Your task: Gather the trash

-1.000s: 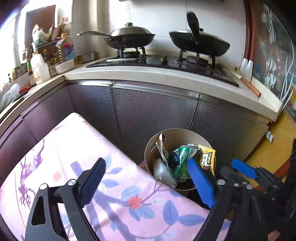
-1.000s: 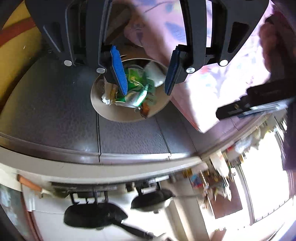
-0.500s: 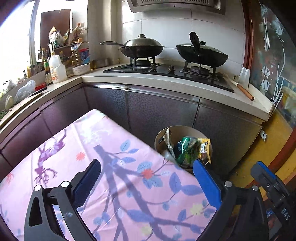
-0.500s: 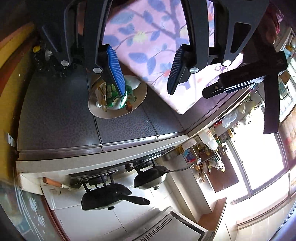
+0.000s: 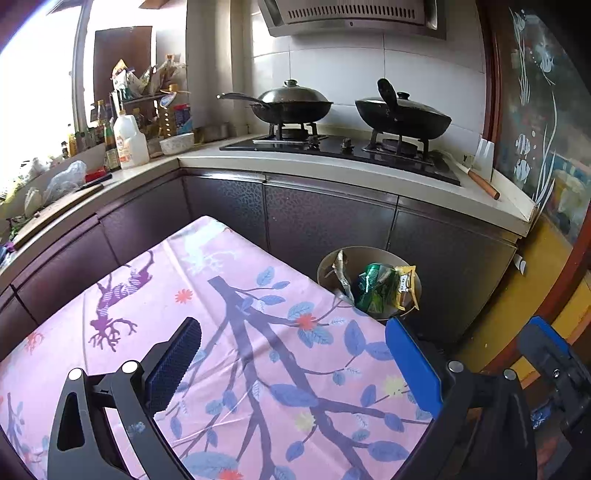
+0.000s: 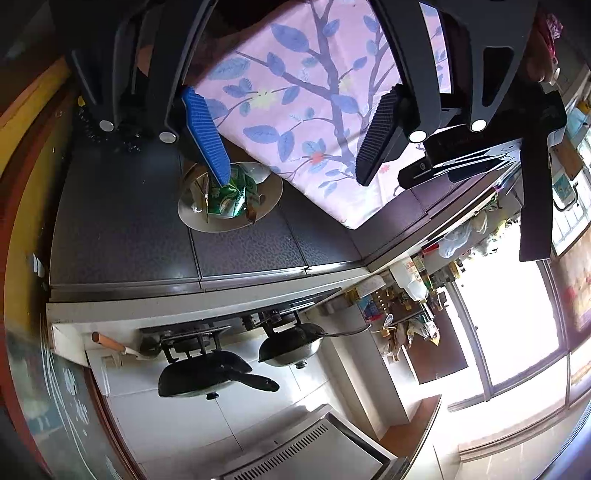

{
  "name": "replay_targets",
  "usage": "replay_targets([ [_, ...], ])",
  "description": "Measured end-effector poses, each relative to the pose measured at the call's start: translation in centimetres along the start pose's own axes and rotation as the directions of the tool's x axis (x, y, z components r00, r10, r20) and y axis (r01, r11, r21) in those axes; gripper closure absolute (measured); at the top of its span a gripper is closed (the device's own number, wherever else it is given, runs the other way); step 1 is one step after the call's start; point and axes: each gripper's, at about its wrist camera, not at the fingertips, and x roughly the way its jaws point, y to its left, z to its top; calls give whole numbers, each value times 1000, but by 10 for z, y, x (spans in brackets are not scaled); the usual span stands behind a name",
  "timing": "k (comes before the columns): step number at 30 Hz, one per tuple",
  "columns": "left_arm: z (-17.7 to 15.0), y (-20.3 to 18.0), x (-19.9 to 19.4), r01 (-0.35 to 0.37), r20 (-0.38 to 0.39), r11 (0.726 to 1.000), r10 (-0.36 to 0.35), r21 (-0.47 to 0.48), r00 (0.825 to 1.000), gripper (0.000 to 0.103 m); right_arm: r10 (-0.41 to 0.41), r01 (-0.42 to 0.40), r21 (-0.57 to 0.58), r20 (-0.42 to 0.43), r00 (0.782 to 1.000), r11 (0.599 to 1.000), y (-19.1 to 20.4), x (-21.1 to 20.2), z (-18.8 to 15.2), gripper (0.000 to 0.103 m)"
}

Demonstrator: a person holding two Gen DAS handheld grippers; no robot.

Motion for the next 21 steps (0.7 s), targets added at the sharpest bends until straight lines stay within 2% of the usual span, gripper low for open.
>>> replay_targets([
  [6,-3,4,-11,-39,28,999,39,-5,999,4,5,-5,-14,-9,1000,1000,6,0,0,27],
  [9,-3,6,-13,-45,33,999,45,-10,998,4,-2,2,-18,-16,1000,1000,7,2,0,20],
  [16,-1,6,-27,-116,102,993,116,-4,988,4,-37,37,-11,-57,998,999,3,12,-3,19],
  [21,-2,4,-32,-139,130,990,137,6,982,4,-56,55,-16,-67,996,998,2,15,-3,18],
])
